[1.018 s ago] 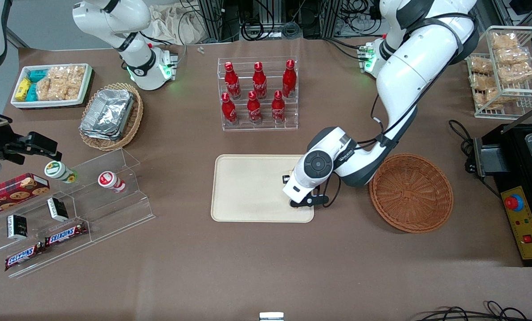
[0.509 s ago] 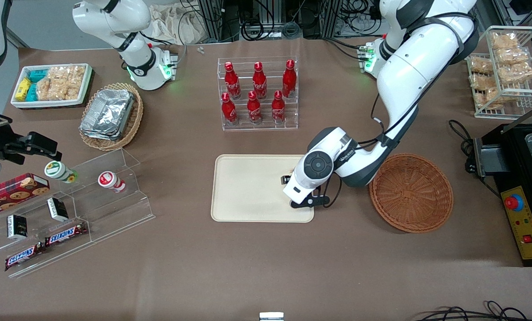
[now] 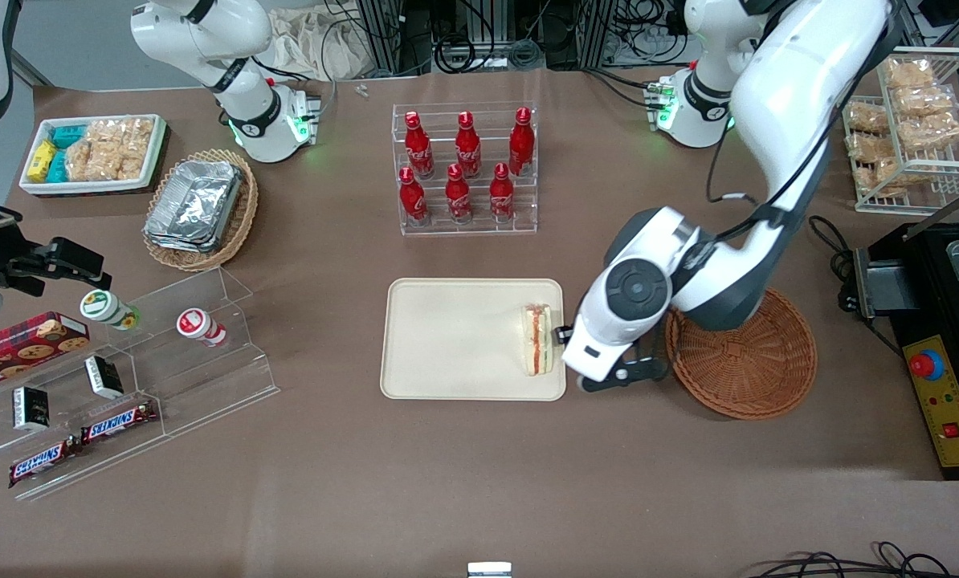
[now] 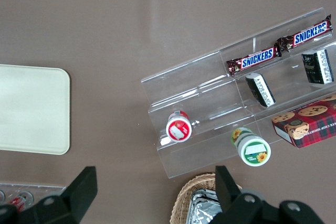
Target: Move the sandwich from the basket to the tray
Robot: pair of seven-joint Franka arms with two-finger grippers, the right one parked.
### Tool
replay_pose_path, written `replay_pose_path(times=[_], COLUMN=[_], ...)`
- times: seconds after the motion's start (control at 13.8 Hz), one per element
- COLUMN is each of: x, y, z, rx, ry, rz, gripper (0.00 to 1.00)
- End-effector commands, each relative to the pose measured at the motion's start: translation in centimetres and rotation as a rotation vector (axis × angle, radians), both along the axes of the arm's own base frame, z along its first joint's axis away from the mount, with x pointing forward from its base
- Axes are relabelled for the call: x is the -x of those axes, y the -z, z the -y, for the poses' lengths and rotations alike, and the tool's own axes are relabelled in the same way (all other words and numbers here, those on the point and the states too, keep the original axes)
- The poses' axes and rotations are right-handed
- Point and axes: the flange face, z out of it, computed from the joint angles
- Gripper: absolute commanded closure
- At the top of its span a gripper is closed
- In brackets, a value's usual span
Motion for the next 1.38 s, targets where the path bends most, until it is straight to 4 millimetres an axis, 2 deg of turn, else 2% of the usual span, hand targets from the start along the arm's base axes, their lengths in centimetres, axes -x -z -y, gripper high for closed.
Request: replay_pose_path(times=[0.0, 0.07, 0.15, 0.22, 0.51, 0.65, 0.73, 1.02, 1.09, 1.31], x=[1.9, 2.2, 1.5, 2.0, 4.7, 6.6, 7.2, 8.3, 8.4, 7.3], y=[-4.5, -6.3, -7.6, -9.2, -13.4, -14.2, -14.7, -15.6, -15.9, -16.2], z=[-0.6, -1.5, -4.0, -5.4, -13.7, -17.6, -20.2, -27.3, -28.4, -28.3], rx=[-0.044, -0.043, -0.054, -0.044, -0.020, -0.025, -0.013, 0.025, 0.031, 0.029], ry=[-0.014, -0.038, -0.091, -0.092, 0.030, 0.093, 0.142, 0.302, 0.331, 0.348], rz=[-0.005, -0.005, -0.002, -0.006, -0.010, -0.012, -0.018, -0.073, -0.081, -0.095], gripper=[0.00, 0.00, 0.00, 0.00, 0.00, 0.00, 0.00, 0.00, 0.00, 0.00])
